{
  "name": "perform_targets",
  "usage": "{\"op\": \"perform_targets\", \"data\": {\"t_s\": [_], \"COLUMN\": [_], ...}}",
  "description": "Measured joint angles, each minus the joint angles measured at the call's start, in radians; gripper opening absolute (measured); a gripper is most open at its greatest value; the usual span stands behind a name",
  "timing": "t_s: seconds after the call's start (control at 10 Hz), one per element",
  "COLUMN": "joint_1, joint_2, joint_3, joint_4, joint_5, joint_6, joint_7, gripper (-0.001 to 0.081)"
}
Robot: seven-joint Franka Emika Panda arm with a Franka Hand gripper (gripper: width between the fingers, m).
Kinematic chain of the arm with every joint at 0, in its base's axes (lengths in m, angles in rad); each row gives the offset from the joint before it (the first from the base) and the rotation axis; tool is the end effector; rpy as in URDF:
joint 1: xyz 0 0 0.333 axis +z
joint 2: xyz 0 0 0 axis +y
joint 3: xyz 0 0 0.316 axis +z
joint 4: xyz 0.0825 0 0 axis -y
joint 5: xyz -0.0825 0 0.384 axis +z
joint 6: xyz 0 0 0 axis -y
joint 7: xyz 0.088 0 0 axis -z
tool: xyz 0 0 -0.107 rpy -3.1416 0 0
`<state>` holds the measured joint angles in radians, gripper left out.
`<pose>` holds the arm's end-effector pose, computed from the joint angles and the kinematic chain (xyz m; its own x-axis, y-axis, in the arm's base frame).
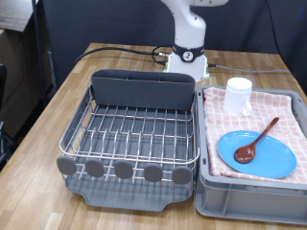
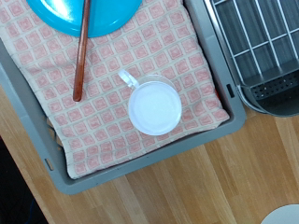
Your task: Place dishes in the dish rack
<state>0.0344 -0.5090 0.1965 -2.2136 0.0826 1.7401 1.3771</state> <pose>0.3886 0.1123 0.5711 0.3787 -0.9253 0.0186 -0.9250 -0.3791 -0.0248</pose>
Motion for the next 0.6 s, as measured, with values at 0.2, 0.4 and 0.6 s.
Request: {"op": "perform_targets", "data": {"t_s": [0.2, 0.4, 0.6], "joint_1": [0.004, 0.012, 0.010], "joint_2": [0.020, 0.041, 0.041], "joint_3": [0.035, 0.045, 0.050], "joint_4": [0.014, 0.025, 0.025], "joint_5": [0.007, 0.027, 0.006], "joint_6": [0.008, 0.008, 0.008], "joint_7": [0.054, 0.053, 0.055], "gripper": [0.0803, 0.0803, 0.0803]}}
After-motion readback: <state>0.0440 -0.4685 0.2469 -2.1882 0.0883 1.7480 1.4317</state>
